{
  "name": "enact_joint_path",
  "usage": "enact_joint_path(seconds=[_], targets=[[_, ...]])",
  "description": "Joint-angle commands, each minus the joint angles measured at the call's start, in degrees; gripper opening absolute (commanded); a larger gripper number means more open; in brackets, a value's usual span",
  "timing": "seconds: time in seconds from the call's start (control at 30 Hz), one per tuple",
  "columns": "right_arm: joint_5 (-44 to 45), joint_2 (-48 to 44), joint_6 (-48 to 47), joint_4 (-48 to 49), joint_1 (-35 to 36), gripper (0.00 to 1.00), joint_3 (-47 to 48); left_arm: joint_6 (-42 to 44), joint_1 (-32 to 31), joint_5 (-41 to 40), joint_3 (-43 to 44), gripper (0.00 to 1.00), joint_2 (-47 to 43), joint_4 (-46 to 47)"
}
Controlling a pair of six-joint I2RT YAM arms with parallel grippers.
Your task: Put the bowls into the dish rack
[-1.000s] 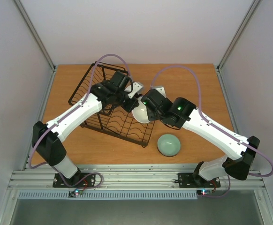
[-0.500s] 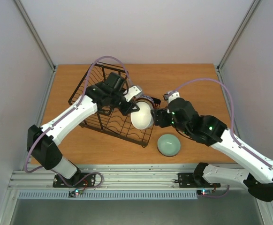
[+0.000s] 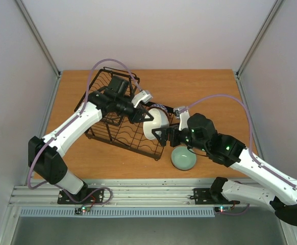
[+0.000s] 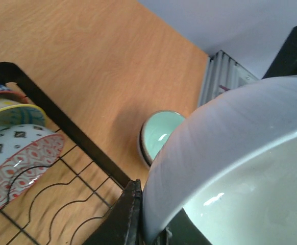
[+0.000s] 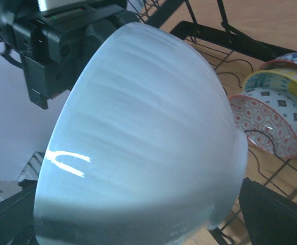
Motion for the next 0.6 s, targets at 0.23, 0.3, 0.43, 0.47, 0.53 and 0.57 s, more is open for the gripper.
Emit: enact_joint_path(seconds=[0.23, 0.3, 0.43, 0.47, 0.53, 0.57], targets=[[-3.61, -3.49, 1.27, 6.05, -0.2, 0.91, -1.73, -0.13, 0.02, 10.14, -0.04, 0.0, -0.75, 3.25], [-4.23, -3.41, 1.11, 6.03, -0.14, 0.86, -1.73, -0.15, 0.02, 10.0, 0.03, 0.0, -0.64, 3.36], [-4.86, -2.93, 0.54, 6.3, -0.15, 0.69, -1.58, -0.47, 0.06, 10.55, 0.05, 0.0, -0.72, 3.31], [-4.84, -2.61, 0.28, 6.19, -0.13, 0.6, -1.44, -0.56, 0.02, 10.57, 0.13, 0.01, -0.71, 3.29], [-4.77, -2.14, -0.38, 5.82, -0.15, 0.38, -0.69, -0.79, 0.02, 10.54, 0.17, 0.0, -0.88, 3.38], [-4.59, -1.86, -0.8, 5.13, -0.14, 0.24, -0.23, -0.88, 0.06, 10.44, 0.14, 0.01, -0.88, 3.4]])
